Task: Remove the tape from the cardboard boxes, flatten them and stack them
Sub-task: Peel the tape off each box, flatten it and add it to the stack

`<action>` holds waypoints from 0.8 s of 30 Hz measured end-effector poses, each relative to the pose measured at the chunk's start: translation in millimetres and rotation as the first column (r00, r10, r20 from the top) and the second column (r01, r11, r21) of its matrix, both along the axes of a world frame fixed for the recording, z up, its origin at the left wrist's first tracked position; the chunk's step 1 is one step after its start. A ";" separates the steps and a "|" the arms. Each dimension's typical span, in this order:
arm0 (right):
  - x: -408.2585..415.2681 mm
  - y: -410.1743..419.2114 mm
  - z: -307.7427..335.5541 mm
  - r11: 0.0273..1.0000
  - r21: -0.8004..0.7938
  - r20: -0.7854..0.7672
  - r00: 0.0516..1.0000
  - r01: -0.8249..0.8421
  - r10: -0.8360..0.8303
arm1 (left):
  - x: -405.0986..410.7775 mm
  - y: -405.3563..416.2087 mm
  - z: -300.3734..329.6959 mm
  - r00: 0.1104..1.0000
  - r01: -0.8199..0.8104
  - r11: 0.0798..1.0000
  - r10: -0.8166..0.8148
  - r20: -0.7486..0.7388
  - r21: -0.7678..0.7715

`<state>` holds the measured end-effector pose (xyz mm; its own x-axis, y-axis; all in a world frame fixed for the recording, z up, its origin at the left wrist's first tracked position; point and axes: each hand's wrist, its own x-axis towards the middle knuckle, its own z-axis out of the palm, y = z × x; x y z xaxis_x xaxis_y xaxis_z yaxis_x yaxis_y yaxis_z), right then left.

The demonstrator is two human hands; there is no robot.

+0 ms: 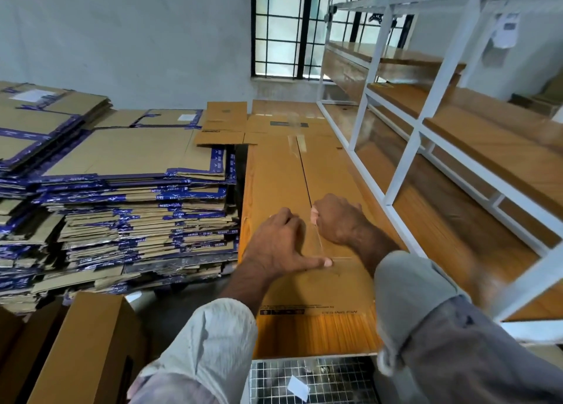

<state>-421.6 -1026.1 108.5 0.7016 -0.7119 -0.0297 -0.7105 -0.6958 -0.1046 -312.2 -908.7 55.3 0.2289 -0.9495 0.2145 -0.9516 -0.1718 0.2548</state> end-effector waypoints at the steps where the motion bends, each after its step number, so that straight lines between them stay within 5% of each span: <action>1: -6.2 10.9 -1.0 0.997 -0.070 0.028 1.000 0.015 -0.013 | -0.3 -0.4 0.3 1.000 0.000 1.000 0.000 -0.012 0.003; 6: -63.4 67.4 -1.7 0.956 -0.280 0.302 0.953 0.086 0.003 | -4.5 2.3 3.9 0.998 0.054 0.999 -0.054 -0.025 -0.006; 15: -125.1 167.0 -81.1 0.850 -0.450 0.510 0.860 0.272 -0.005 | -8.6 11.3 -6.5 0.914 0.243 0.970 -0.224 0.338 -0.017; 22: -127.7 174.7 -114.0 0.881 -0.395 0.504 0.863 0.259 -0.028 | 0.8 14.3 -9.9 0.920 0.284 0.957 -0.288 0.265 0.052; 24: -127.6 176.3 -127.5 0.914 -0.332 0.476 0.878 0.235 -0.052 | 6.4 12.6 -7.3 0.947 0.289 0.956 -0.293 0.129 0.048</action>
